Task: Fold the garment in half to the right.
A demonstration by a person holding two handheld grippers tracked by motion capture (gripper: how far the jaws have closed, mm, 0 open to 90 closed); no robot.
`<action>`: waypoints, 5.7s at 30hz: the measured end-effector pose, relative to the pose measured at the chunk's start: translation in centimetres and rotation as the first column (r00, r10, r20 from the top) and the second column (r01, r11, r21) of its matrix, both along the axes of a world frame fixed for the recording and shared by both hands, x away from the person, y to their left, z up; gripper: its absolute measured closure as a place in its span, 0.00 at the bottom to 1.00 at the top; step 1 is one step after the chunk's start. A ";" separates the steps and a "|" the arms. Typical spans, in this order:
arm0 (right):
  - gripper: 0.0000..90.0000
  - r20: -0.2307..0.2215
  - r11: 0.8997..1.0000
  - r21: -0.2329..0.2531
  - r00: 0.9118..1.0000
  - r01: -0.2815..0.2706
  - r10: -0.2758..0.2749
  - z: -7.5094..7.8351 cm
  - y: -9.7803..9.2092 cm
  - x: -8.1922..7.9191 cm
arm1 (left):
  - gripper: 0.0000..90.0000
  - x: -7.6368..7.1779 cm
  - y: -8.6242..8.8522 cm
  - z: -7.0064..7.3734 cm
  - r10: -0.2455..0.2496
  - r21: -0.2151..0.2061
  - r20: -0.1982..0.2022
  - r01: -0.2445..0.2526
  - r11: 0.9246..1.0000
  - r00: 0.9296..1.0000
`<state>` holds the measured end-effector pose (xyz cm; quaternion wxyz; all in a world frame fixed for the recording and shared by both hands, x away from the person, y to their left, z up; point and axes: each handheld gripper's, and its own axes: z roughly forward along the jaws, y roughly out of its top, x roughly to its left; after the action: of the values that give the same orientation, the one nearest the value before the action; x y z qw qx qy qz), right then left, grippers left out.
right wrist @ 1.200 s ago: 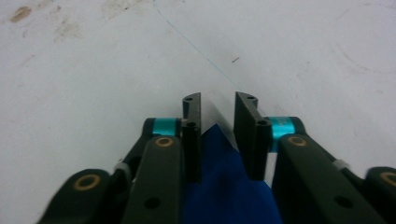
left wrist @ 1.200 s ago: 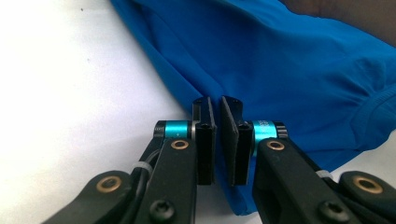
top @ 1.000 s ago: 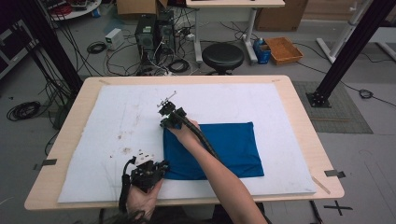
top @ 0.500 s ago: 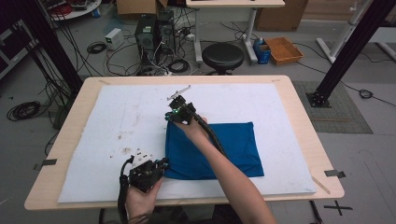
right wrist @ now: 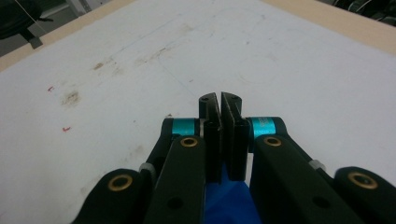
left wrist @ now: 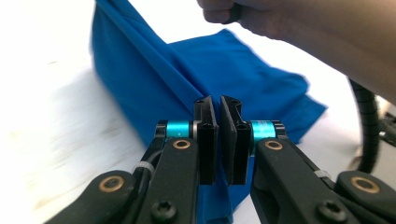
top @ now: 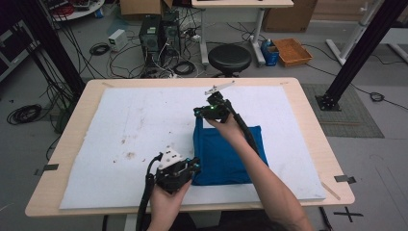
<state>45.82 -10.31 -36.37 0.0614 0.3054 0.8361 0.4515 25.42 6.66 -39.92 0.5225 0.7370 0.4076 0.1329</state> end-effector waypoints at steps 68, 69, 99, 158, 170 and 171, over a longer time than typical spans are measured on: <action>0.67 0.067 0.958 -0.080 0.961 0.274 -0.269 -4.4 -19.8 -17.9 | 0.58 2.1 0.6 0.9 -0.058 0.026 0.154 0.055 0.998 0.986; 0.67 0.064 0.955 -0.089 0.959 0.282 -0.277 -4.7 -19.8 -18.5 | 0.58 2.0 1.1 0.8 -0.044 0.024 0.152 0.041 0.999 0.987; 0.87 -0.065 0.944 -0.085 0.943 0.320 -0.326 -7.2 -20.1 -19.6 | 0.58 1.9 2.6 -0.4 -0.017 0.013 0.116 0.016 1.000 0.993; 0.86 0.041 0.833 -0.086 0.837 0.547 -0.545 -7.2 -20.2 -2.7 | 0.56 2.7 3.2 -1.3 -0.018 0.031 0.082 0.016 0.999 0.996; 0.47 0.083 0.863 0.077 0.860 0.499 -0.504 -3.7 -22.8 -6.3 | 0.48 4.6 7.4 0.9 0.028 0.059 0.159 -0.038 0.997 0.987; 0.44 0.087 0.869 0.078 0.865 0.489 -0.494 -3.5 -22.9 -6.7 | 0.48 4.8 7.9 1.0 0.031 0.069 0.165 -0.042 0.997 0.986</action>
<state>39.16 -33.20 -39.88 0.2098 0.4857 0.7141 0.4585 30.26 14.56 -38.95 0.5247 0.7344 0.3717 0.2172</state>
